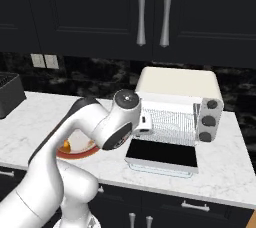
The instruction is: Pick up the kebab skewer and baguette bread, and place them inside the toaster oven. Close the toaster oven door and start by setting the timer.
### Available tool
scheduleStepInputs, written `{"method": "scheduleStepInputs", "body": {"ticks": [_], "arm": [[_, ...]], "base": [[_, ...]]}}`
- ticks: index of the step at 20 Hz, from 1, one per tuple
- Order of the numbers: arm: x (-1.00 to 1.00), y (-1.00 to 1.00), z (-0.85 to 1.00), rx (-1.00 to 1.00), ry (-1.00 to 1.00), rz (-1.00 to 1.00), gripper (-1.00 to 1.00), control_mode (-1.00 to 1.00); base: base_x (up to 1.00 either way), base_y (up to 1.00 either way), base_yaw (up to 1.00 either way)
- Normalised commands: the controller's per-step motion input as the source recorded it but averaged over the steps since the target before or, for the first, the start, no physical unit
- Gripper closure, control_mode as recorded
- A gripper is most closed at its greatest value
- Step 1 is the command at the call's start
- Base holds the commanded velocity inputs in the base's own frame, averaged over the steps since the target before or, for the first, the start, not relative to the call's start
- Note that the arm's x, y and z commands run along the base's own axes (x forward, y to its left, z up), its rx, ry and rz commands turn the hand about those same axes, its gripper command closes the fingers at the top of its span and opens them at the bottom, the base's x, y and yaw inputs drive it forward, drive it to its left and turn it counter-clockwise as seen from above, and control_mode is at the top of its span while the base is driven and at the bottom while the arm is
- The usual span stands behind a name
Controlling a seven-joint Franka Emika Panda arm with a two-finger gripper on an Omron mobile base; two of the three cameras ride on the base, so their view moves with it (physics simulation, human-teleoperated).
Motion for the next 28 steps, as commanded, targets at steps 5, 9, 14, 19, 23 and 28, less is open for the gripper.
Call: {"method": "scheduleStepInputs", "body": {"ticks": [5,9,14,19,23,28], "arm": [[0.15,1.00,0.02,0.00,0.17,0.19,-1.00,-1.00],[0.34,1.00,-0.11,-0.11,0.09,0.28,-1.00,-1.00],[0.74,0.93,-0.37,-0.15,0.17,0.30,-1.00,-1.00],[0.49,0.16,-0.55,-0.27,0.15,0.11,-1.00,-1.00],[0.57,-0.01,-0.46,-0.11,0.09,0.01,-1.00,-1.00],[0.69,0.03,-0.34,-0.01,0.06,0.00,-1.00,-1.00]], "base": [[0.00,0.00,0.00],[0.00,0.00,0.00],[0.00,0.00,0.00],[0.00,0.00,0.00],[0.00,0.00,0.00],[0.00,0.00,0.00]]}}
